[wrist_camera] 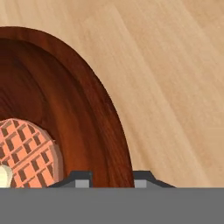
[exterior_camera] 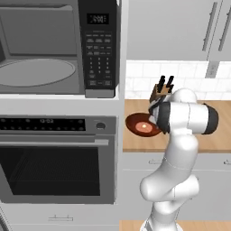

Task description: Open the microwave, place the bowl with waffle inside the microwave, then close the microwave door and turn it on.

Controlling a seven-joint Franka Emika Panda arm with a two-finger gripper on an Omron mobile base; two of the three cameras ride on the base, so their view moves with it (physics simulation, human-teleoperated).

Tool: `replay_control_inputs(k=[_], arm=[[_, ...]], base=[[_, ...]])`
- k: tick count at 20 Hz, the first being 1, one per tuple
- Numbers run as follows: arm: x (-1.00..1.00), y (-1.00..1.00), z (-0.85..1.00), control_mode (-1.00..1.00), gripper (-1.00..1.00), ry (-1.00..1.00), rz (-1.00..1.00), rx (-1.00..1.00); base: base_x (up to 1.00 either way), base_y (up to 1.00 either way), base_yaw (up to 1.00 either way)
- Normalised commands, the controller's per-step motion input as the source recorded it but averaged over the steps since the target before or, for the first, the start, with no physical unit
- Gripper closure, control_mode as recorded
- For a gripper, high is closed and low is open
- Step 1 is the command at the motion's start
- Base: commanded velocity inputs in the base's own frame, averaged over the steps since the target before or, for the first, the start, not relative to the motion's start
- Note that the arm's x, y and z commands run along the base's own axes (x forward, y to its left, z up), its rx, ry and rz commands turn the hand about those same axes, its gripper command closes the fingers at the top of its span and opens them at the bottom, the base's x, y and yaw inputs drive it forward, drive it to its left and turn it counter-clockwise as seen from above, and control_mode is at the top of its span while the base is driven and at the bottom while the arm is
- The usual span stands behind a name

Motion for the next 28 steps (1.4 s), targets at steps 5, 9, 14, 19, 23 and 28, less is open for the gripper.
replay_control_inputs(k=[5,9,14,19,23,28], arm=[[-0.63,-0.50,0.27,-1.00,1.00,-0.04,-0.09,0.02],[-0.82,-0.47,0.53,-1.00,1.00,-0.12,-0.07,0.05],[-0.64,-0.07,0.85,-1.00,1.00,-0.15,-0.01,0.02],[-0.60,0.00,0.98,-1.00,1.00,0.00,0.00,0.00],[-0.69,0.00,0.64,-1.00,1.00,0.00,0.00,0.00],[-0.79,0.00,0.36,-1.00,1.00,0.00,0.00,0.00]], base=[[0.00,0.00,0.00],[0.00,0.00,0.00],[0.00,0.00,0.00],[0.00,0.00,0.00],[0.00,0.00,0.00],[0.00,0.00,0.00]])
